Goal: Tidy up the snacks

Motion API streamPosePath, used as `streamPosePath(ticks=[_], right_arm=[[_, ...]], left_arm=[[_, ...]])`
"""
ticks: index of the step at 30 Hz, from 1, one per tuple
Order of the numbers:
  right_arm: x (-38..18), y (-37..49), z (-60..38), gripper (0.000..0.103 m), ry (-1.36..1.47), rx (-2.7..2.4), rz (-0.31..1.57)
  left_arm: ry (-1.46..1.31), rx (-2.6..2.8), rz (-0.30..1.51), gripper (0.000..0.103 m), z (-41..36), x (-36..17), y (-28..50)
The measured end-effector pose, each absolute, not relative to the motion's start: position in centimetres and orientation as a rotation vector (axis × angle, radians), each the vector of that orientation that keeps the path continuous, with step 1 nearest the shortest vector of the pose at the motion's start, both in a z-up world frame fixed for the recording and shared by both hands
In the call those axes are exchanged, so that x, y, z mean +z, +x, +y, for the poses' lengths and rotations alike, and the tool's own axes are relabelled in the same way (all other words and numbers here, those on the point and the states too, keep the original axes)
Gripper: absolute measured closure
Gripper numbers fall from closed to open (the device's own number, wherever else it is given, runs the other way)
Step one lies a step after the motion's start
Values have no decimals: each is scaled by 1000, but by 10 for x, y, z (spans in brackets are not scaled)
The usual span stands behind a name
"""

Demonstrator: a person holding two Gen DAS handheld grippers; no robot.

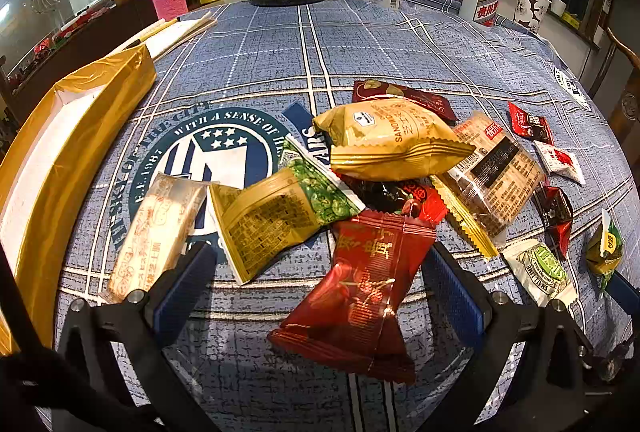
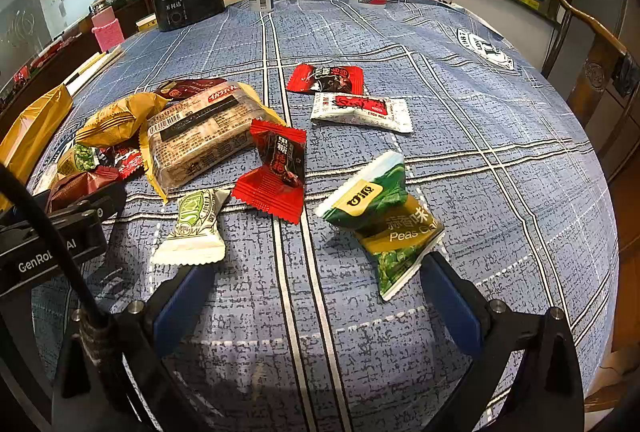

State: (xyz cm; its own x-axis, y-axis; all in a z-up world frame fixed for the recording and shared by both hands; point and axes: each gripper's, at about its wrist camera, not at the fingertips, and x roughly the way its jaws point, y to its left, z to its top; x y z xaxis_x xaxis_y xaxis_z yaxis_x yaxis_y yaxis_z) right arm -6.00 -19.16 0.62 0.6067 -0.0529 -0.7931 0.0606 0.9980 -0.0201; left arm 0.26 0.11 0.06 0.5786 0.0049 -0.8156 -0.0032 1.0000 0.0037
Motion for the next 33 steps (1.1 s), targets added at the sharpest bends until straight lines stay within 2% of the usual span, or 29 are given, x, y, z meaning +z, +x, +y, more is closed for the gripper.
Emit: streamPosePath(ticks=[6, 10, 11, 12, 13, 14, 15, 19, 22, 27, 33], right_arm=[[8, -61, -192, 0, -1, -26, 921], [12, -59, -192, 0, -12, 2, 1022], [13, -55, -191, 0, -26, 24, 1060], [14, -54, -192, 2, -23, 36, 1083], [18, -55, -196, 6, 6, 33, 1073], [21, -56, -200, 16, 27, 27, 1063], [24, -59, -203, 23, 35, 20, 1057], [45, -70, -197, 23, -2, 30, 964], [64, -77, -186, 23, -50, 49, 889], [64, -56, -178, 25, -32, 120, 911], [41, -36, -166, 42, -42, 180, 997]], left_arm=[[0, 7, 959, 0, 1, 0, -2], [33, -54, 1039, 0, -3, 4, -3], [39, -66, 1072, 4, -3, 5, -3], [39, -71, 1089, 18, -2, 10, -4], [29, -88, 1095, 25, -1, 14, -6], [1, -118, 1100, 31, 2, 22, -10], [-17, -128, 1091, 32, 6, 29, -14], [-72, -139, 991, 31, 32, 68, -36], [-137, -148, 992, 31, 59, 83, -41], [-113, -112, 1031, 31, 92, 79, -33], [-47, -155, 1105, 31, 101, 53, -21]])
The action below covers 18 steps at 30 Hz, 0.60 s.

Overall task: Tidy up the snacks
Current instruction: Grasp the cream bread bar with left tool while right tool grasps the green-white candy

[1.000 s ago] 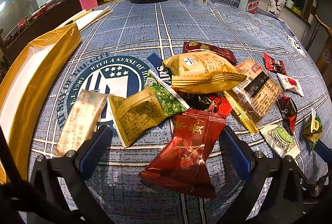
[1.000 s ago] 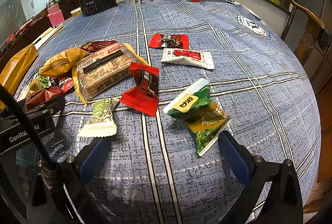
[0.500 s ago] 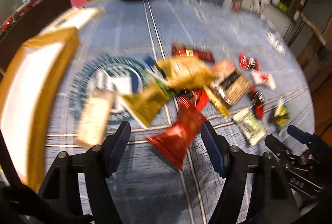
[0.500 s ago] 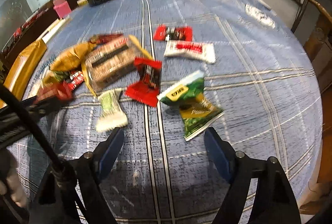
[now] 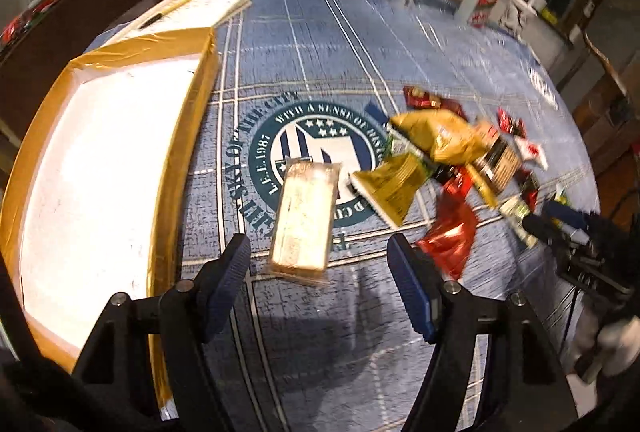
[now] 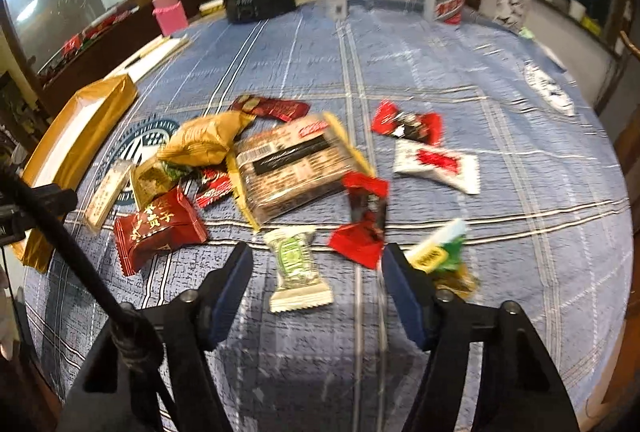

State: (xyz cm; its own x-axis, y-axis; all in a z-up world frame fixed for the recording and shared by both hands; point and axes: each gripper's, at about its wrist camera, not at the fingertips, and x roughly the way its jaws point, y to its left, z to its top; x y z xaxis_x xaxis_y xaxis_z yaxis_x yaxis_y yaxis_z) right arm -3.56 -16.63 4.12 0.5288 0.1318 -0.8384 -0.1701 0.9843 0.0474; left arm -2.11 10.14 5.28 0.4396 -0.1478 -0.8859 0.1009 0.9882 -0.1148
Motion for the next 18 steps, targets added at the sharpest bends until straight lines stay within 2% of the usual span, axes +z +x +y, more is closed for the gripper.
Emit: streamPosePath(ticks=[2, 4, 6, 9, 11, 13, 14, 15, 16, 18], right_arm=[[34, -31, -162, 47, -47, 194, 1020], [30, -30, -158, 48, -58, 190, 1032], [26, -29, -156, 53, -59, 190, 1045], [25, -29, -158, 56, -53, 189, 1054], [25, -30, -158, 58, -60, 186, 1054], [26, -29, -157, 64, -74, 180, 1051], [26, -28, -157, 71, -76, 180, 1050], [26, -28, -158, 80, -71, 183, 1050], [26, -27, -160, 84, -58, 189, 1053], [27, -27, -163, 85, -22, 206, 1061]], left_arm=[[-24, -167, 1114, 32, 101, 45, -17], [-6, -180, 1116, 33, 99, 39, -8], [27, -174, 1126, 39, 97, 32, 2], [77, -178, 1129, 41, 92, 25, 9], [121, -182, 1135, 49, 86, 19, 9], [130, -207, 1127, 64, 82, 21, 7], [137, -208, 1131, 68, 80, 22, 7], [151, -203, 1133, 68, 78, 23, 7], [147, -208, 1133, 68, 78, 24, 7], [129, -204, 1127, 68, 79, 27, 4]])
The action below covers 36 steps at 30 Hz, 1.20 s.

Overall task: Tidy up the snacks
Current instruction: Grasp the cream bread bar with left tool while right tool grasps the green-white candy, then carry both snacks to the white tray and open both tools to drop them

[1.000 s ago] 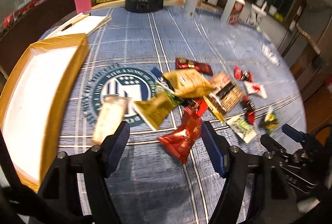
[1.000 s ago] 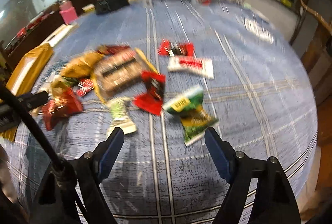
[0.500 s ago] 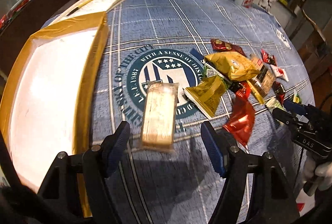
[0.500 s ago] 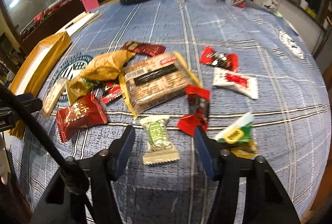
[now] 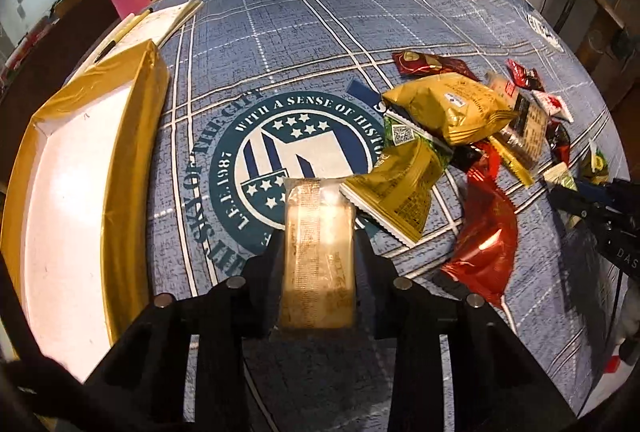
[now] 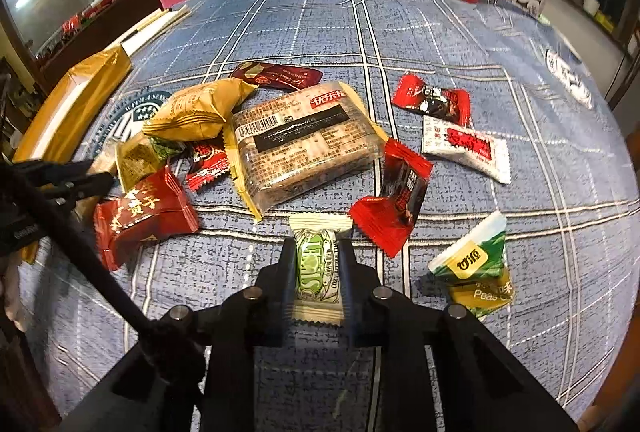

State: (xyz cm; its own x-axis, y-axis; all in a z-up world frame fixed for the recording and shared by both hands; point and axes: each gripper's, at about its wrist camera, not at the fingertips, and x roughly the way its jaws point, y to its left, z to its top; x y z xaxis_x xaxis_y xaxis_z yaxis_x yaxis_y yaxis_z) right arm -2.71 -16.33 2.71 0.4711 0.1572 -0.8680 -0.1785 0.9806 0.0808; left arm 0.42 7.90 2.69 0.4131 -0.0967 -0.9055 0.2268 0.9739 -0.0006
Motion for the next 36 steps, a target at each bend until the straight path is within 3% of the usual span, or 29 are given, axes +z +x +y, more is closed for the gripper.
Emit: streamPosePath(ticks=[15, 25, 36], right_arm=[[75, -50, -122, 86, 65, 392, 962], [100, -39, 17, 86, 90, 604, 966], [56, -20, 176, 86, 39, 718, 1061]], left_arm=[[-59, -116, 983, 68, 139, 104, -40], [-66, 1, 981, 68, 243, 92, -36], [-88, 45, 1056, 68, 338, 61, -30]])
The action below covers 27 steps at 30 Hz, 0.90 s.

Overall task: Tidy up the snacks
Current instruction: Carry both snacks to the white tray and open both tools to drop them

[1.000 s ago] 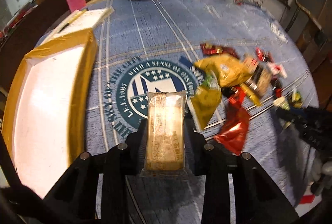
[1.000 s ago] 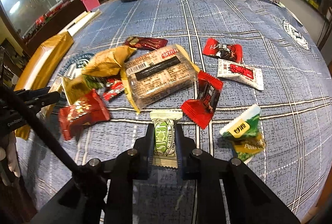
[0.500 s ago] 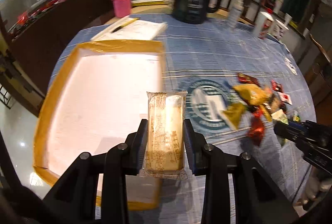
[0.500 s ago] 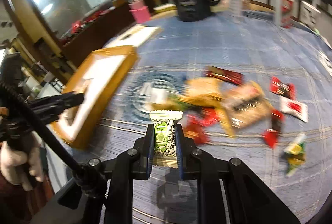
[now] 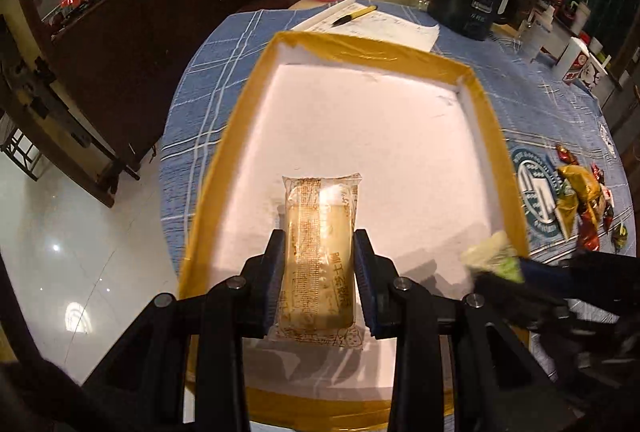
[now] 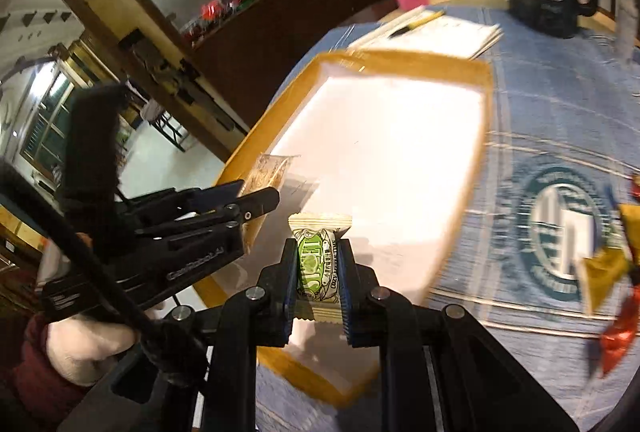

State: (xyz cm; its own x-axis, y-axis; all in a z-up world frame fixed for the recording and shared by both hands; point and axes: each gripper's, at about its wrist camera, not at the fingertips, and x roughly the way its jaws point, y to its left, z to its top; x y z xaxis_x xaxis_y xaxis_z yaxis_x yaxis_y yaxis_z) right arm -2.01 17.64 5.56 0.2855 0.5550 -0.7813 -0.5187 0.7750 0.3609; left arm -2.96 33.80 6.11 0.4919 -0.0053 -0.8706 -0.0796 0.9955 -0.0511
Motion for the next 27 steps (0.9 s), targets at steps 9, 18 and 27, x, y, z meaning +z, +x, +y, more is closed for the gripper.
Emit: streamPosePath(ticks=[9, 18, 27], right_arm=[[39, -18, 194, 83, 14, 671, 1091], [78, -15, 135, 79, 154, 518, 975], [45, 17, 125, 82, 94, 322, 1055]], left_arm=[[-108, -5, 1076, 64, 352, 54, -27], [-180, -33, 1049, 58, 361, 76, -26], [-199, -92, 1026, 47, 344, 93, -34]])
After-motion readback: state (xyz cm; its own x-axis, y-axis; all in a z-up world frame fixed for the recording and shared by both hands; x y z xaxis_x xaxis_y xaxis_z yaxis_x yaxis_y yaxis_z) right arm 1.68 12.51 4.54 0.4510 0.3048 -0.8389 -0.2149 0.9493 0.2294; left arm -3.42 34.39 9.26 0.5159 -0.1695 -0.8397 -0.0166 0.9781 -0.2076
